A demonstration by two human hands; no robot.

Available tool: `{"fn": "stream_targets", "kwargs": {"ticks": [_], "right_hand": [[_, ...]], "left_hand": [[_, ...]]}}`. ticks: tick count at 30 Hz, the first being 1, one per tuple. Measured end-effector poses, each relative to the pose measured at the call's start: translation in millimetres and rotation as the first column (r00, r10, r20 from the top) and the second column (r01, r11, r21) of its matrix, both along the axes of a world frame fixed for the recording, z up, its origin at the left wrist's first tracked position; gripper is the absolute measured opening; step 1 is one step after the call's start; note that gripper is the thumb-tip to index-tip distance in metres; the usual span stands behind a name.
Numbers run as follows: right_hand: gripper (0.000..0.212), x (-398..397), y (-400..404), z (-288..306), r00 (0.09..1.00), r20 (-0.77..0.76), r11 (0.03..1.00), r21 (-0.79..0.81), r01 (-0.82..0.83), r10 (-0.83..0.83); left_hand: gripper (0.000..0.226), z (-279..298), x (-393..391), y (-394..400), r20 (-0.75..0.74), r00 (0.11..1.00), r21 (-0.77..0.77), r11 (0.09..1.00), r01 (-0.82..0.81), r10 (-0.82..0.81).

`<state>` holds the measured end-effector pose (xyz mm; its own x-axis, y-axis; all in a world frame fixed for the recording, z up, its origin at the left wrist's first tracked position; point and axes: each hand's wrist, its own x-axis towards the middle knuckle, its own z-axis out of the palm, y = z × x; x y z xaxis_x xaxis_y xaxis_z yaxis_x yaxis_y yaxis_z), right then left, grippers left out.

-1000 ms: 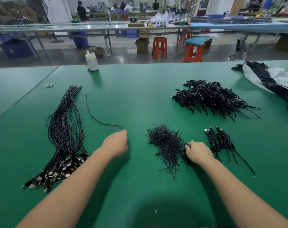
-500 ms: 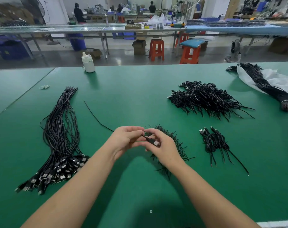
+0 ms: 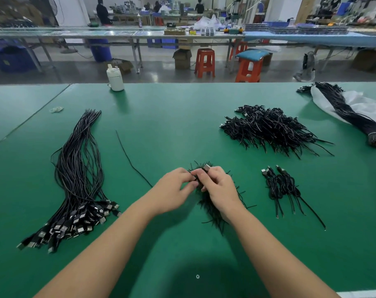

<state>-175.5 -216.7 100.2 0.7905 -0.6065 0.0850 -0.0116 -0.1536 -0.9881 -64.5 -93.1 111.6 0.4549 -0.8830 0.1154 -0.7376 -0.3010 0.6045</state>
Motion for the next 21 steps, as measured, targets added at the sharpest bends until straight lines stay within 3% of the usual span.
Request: {"fn": "stream_targets", "kwargs": {"ticks": [3,7,15,19,21], "right_hand": [[0.017,-3,1,2,0.996,0.018,0.997,-0.001,-0.083,0.083],[0.019,-5,1,4,0.971,0.058,0.966,0.098,-0.238,0.233],[0.026,-4,-1,4,0.926,0.062,0.902,0.212,-0.376,0.372],[0.033,1,1,3,0.912,0.074,0.876,0.255,-0.409,0.404],[0.047,6,8,3,0.911,0.079,0.857,0.315,-0.409,0.406]], "left_hand": [[0.028,0,-2,-1,-0.195,0.981,0.065,0.998,0.026,-0.013],[0.035,-1,-8,1,-0.409,0.911,0.041,0.996,0.077,-0.053],[0.043,10,-9,8,-0.358,0.930,0.118,0.984,0.132,-0.082],[0.050,14,-10,12,-0.484,0.868,0.100,0.978,0.181,-0.112],[0.048,14,-12,12,-0.526,0.844,0.021,0.990,0.140,-0.108]]}}
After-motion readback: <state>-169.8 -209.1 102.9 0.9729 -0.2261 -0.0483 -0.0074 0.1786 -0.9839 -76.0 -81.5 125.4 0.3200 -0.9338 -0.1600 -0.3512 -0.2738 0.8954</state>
